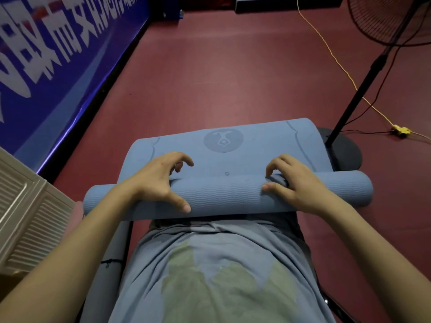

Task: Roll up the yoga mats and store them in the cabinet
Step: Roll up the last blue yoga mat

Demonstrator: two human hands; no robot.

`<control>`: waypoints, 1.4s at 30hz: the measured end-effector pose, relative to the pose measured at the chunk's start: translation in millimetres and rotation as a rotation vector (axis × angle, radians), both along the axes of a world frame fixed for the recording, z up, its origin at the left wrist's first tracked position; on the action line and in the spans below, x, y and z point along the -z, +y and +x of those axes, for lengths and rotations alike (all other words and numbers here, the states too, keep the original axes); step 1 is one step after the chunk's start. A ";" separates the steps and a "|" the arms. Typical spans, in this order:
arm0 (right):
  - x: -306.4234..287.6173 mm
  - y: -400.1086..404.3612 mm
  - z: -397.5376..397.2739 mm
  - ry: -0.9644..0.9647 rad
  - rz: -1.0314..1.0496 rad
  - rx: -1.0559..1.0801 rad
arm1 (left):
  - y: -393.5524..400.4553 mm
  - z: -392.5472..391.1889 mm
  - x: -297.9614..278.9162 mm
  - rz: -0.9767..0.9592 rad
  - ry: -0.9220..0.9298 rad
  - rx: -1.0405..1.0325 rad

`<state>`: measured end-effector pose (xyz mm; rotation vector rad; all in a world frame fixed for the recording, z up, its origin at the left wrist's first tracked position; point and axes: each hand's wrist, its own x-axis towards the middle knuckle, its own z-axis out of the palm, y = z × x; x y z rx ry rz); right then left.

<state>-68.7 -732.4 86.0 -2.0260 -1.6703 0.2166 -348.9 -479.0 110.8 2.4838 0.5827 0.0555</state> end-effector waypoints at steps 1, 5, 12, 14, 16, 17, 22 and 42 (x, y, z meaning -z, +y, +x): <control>-3.7 4.9 3.4 0.001 -0.007 0.000 | 3.1 1.4 0.0 -0.019 -0.022 -0.012; -23.2 18.2 7.9 0.009 -0.171 0.055 | 12.7 4.3 2.5 -0.051 -0.036 -0.033; -42.4 23.1 -0.3 -0.149 -0.364 0.055 | 24.1 12.1 -8.4 0.007 0.115 -0.093; -37.2 17.7 -1.8 -0.161 -0.380 0.063 | 23.5 12.2 -8.1 0.021 0.110 -0.117; -28.8 15.3 -7.3 -0.250 -0.403 0.037 | 22.9 16.2 -12.5 0.087 0.140 -0.126; -24.1 15.4 -9.9 -0.312 -0.421 0.022 | 22.4 20.1 -16.4 0.148 0.170 -0.106; -14.4 23.5 -9.8 -0.461 -0.451 0.051 | 4.2 30.4 -30.3 0.349 0.346 -0.007; -39.6 46.4 3.9 -0.305 -0.528 0.052 | -8.7 35.6 -11.1 0.501 0.462 -0.038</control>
